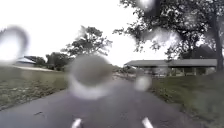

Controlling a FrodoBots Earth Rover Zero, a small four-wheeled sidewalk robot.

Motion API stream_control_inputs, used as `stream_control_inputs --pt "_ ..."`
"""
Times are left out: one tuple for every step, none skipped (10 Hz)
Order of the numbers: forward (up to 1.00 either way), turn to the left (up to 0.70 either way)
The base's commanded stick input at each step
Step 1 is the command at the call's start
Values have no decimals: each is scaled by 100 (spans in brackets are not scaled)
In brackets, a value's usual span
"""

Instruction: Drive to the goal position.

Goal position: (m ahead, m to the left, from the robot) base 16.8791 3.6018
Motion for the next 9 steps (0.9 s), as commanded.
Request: stream_control_inputs --pt "70 0" --pt "70 0" --pt "70 0" --pt "70 0" --pt "70 0" --pt "70 0" --pt "70 0" --pt "70 0" --pt "70 0"
